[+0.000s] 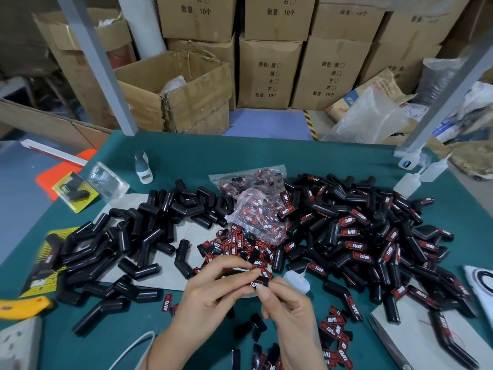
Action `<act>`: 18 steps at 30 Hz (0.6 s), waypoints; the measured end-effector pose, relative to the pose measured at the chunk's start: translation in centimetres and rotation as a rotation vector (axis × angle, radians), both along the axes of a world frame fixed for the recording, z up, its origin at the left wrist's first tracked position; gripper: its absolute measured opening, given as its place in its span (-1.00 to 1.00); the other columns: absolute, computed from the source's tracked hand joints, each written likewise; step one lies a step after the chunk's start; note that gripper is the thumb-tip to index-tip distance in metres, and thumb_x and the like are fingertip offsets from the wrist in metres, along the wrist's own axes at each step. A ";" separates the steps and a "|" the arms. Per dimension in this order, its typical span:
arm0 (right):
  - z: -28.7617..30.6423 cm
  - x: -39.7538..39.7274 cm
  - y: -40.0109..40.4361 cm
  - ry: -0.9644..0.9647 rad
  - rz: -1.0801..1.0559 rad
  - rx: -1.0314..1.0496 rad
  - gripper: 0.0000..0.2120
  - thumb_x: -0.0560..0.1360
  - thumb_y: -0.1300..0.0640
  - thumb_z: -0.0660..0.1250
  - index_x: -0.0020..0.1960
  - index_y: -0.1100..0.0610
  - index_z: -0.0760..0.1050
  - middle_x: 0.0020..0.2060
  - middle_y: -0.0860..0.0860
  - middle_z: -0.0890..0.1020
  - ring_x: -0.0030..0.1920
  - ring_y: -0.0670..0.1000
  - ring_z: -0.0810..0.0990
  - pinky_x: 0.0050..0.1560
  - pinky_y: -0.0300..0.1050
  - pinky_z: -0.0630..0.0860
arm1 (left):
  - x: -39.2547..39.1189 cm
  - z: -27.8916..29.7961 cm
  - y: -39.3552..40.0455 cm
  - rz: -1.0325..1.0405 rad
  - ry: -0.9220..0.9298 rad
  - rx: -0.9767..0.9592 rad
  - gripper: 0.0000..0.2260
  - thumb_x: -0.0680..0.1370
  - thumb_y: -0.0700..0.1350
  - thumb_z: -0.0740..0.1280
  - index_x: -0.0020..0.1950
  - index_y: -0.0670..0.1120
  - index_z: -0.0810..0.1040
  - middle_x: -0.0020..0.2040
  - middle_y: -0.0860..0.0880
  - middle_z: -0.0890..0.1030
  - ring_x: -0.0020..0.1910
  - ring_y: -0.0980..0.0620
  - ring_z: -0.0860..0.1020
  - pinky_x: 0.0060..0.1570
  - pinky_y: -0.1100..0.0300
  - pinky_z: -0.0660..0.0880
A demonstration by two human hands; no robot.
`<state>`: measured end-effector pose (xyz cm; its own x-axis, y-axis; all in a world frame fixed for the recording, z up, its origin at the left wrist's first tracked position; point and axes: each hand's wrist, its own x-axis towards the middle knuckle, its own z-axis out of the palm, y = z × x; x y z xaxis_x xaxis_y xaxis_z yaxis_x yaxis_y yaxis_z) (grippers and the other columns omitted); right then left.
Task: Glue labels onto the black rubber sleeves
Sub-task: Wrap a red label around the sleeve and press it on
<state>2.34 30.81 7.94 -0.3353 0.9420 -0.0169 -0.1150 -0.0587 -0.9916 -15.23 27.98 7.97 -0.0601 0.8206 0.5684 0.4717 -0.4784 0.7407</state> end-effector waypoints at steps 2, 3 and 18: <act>0.0 0.1 0.0 0.019 0.004 -0.004 -0.62 0.43 -0.28 0.54 -0.31 0.01 0.67 -0.38 -0.05 0.41 -0.33 -0.08 0.40 -0.23 -0.23 0.38 | 0.0 -0.1 0.0 0.007 0.033 0.026 -0.77 0.65 -0.10 0.43 0.28 -0.09 0.72 0.22 0.04 0.62 0.16 -0.01 0.66 0.10 0.20 0.58; -0.1 0.1 0.0 0.022 0.007 -0.005 -0.62 0.42 -0.28 0.54 -0.29 0.02 0.68 -0.38 -0.04 0.42 -0.33 -0.08 0.40 -0.24 -0.23 0.39 | 0.0 -0.1 -0.1 0.015 0.042 0.036 -0.77 0.65 -0.09 0.43 0.28 -0.10 0.71 0.22 0.05 0.62 0.16 0.00 0.66 0.10 0.21 0.57; -0.6 0.8 0.2 0.035 0.256 -0.138 -0.48 0.66 -0.22 0.29 -0.15 0.25 0.53 -0.53 0.05 0.45 -0.51 -0.06 0.29 -0.41 -0.27 0.27 | 0.3 -0.2 0.1 0.003 -0.034 0.010 -0.77 0.65 -0.07 0.42 0.24 -0.13 0.73 0.17 0.06 0.63 0.13 0.02 0.66 0.13 0.23 0.56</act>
